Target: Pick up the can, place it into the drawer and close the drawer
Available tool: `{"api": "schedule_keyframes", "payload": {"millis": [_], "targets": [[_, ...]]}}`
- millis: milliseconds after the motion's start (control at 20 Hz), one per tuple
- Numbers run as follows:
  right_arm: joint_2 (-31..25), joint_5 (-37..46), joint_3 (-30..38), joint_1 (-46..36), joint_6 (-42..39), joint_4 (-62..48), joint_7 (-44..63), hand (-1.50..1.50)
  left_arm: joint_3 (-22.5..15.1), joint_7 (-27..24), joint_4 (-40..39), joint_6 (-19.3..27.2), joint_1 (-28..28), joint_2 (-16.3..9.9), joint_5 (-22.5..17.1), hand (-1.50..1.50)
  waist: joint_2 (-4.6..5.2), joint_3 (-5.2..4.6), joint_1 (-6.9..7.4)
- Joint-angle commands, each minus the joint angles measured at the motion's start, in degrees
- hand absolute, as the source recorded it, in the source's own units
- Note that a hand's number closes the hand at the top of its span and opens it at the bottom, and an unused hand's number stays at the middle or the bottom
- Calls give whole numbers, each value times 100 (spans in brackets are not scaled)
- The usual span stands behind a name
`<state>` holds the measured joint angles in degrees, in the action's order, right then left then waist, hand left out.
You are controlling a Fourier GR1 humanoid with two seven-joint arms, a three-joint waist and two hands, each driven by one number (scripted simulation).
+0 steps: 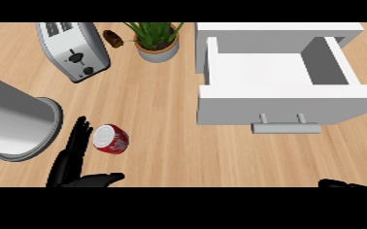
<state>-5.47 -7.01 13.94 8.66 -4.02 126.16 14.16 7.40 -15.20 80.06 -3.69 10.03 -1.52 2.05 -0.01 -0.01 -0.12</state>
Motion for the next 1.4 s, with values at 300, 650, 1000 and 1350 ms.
{"api": "schedule_keyframes", "payload": {"millis": [300, 650, 1000, 1350], "targets": [[-61, -129, 233, -176, 6, 369, 471, -150, 259, -1027, -1896, 232, -706, 13, -48, -150, 1, -1, -4], [11, -187, 429, 219, -430, 156, -37, -150, 555, -1584, -3214, 212, -1462, -293, -193, -150, 1, -1, -18], [187, -29, 249, 112, -382, 142, -18, -150, 615, -2450, -4479, 137, -2047, -498, -130, -150, 5, -2, -25], [-81, -130, 505, -403, -183, 21, 382, -150, 310, -1865, -4374, -256, -2672, -568, -83, -150, 6, -2, -20]]}}
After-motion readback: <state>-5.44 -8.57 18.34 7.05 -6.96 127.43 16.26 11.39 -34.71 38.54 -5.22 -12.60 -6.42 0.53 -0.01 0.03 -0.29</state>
